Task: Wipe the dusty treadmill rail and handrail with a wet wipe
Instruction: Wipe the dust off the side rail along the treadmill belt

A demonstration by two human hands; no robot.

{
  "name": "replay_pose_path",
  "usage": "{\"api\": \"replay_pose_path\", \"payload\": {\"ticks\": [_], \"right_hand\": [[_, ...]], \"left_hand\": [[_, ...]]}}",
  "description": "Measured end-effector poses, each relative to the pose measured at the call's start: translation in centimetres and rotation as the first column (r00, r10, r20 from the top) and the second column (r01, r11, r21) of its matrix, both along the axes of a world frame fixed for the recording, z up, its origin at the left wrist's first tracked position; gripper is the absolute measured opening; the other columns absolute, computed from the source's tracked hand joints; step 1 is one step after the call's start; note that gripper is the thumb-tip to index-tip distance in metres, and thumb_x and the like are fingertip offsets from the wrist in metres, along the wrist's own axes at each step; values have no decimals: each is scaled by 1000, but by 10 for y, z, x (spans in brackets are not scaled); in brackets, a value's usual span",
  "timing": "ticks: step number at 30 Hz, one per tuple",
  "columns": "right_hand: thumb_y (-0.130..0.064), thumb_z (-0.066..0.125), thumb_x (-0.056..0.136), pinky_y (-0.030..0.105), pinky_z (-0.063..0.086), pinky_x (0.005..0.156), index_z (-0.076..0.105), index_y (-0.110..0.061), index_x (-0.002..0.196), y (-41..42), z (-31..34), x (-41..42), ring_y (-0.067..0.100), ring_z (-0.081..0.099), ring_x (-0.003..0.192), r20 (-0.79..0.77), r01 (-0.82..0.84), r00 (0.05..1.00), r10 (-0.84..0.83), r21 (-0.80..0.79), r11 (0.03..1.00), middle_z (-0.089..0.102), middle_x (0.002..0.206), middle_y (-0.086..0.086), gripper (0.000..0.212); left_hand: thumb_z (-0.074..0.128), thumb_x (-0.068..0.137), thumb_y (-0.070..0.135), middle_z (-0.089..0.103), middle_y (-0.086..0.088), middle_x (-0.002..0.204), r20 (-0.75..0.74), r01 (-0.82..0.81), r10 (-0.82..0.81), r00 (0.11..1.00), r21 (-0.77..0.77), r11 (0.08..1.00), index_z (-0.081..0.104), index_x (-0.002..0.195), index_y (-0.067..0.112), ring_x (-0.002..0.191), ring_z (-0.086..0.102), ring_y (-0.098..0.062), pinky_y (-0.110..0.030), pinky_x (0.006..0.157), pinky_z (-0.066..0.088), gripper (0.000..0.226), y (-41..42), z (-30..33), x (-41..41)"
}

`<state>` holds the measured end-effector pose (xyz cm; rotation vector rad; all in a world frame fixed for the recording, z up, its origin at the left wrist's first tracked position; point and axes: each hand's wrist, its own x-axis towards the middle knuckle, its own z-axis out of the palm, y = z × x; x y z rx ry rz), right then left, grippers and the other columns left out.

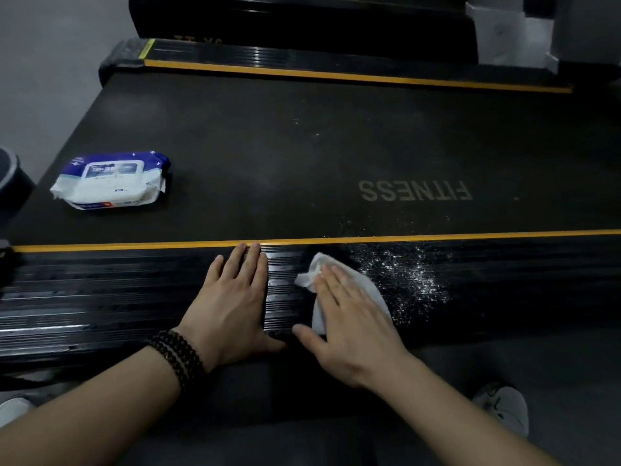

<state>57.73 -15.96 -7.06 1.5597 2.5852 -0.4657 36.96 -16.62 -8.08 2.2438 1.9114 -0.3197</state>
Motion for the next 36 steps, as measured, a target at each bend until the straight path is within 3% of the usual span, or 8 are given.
{"api": "replay_pose_path", "payload": {"ticks": [5, 12, 19, 23, 26, 29, 32, 36], "right_hand": [[-72, 28, 94, 31, -8, 122, -2, -12, 159, 37, 0, -17, 11, -18, 150, -15, 71, 997, -71, -15, 997, -11, 167, 2, 93], [-51, 32, 102, 19, -11, 116, 14, -14, 159, -7, -5, -12, 6, -7, 151, -171, -40, 984, 44, 28, 999, 3, 167, -1, 70], [-21, 42, 92, 29, 42, 110, 68, -3, 123, -3, 1, 4, 18, 55, 129, -440, 111, 897, -36, 145, 983, 60, 137, 10, 45], [-23, 48, 87, 14, 43, 99, 73, -2, 111, -6, 30, 22, 15, 64, 114, -538, 239, 839, -83, 227, 944, 68, 124, 9, 40], [-9, 54, 82, 4, 36, 99, 73, 1, 111, -3, 34, 37, 17, 63, 115, -544, 279, 833, -96, 265, 923, 68, 123, 10, 36], [-8, 56, 84, 27, 51, 97, 70, -1, 115, -2, 14, 40, 22, 64, 116, -464, 244, 877, -127, 202, 948, 64, 132, 6, 34], [-19, 40, 97, 30, 32, 116, 57, -4, 137, -7, -13, 34, 20, 40, 142, -335, 153, 937, -96, 148, 977, 46, 152, 7, 46], [-45, 28, 97, 30, 15, 122, 48, -12, 147, -21, -24, 20, 14, 23, 150, -255, 84, 966, -36, 180, 980, 39, 157, 3, 63]], "left_hand": [[10, 44, 98, -18, -14, 167, -13, 17, -17, 1000, -17, 1000, -11, 158, 4, 154, -16, -30, -50, 126, 2, 149, 1, 0, -2], [41, 66, 97, -18, -14, 167, -7, -6, 6, 1000, -27, 1000, -13, 158, 9, 154, -18, -33, -53, 126, 0, 138, 3, 0, 5], [42, 66, 98, -13, -7, 169, 73, 99, -102, 992, 49, 994, -5, 161, 13, 153, -23, -25, -51, 125, -7, 136, 8, -2, 28], [45, 67, 97, -14, -4, 169, 100, 105, -109, 989, 47, 993, -8, 160, 14, 154, -20, -23, -48, 125, -6, 136, 15, -4, 38], [41, 65, 99, -16, -3, 168, 101, 94, -99, 990, 49, 994, -10, 160, 14, 153, -21, -24, -48, 126, -5, 138, 16, -7, 41], [38, 64, 101, -15, -4, 169, 111, 80, -88, 990, 82, 993, -8, 160, 14, 154, -19, -24, -48, 125, -7, 138, 15, -12, 43], [33, 64, 101, -13, -5, 169, 116, 69, -81, 990, 101, 993, -6, 161, 14, 154, -17, -25, -47, 125, -6, 136, 14, -15, 43], [21, 62, 96, -10, -6, 170, 128, 79, -94, 987, 114, 990, -3, 161, 13, 155, -15, -25, -47, 125, -4, 132, 15, -15, 42]]}}
